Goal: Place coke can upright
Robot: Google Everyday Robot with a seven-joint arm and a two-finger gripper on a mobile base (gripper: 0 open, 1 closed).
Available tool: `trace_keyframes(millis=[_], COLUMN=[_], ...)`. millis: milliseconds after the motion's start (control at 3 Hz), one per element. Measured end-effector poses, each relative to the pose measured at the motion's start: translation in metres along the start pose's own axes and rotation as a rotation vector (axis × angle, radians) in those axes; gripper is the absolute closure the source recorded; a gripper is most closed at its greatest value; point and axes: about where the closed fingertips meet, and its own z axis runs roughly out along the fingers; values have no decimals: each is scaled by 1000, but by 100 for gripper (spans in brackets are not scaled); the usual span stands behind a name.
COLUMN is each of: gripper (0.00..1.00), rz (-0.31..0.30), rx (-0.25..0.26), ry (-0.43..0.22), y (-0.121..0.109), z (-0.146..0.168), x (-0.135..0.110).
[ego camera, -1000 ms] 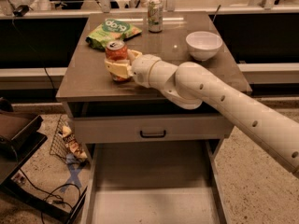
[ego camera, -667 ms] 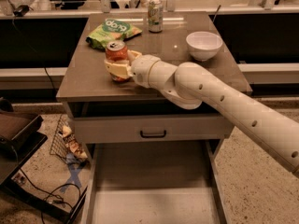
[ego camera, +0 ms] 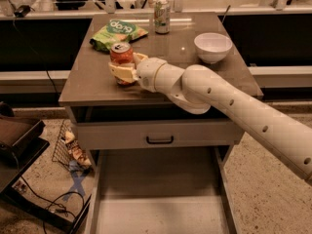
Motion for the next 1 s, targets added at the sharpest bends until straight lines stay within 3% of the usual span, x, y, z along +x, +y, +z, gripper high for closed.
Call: trace_keyframes(millis=[333, 1000], gripper=[4, 0], rz=[0, 0], rx=[0, -3], ry=[0, 0], y=[0, 1], z=[0, 1], x=[0, 0])
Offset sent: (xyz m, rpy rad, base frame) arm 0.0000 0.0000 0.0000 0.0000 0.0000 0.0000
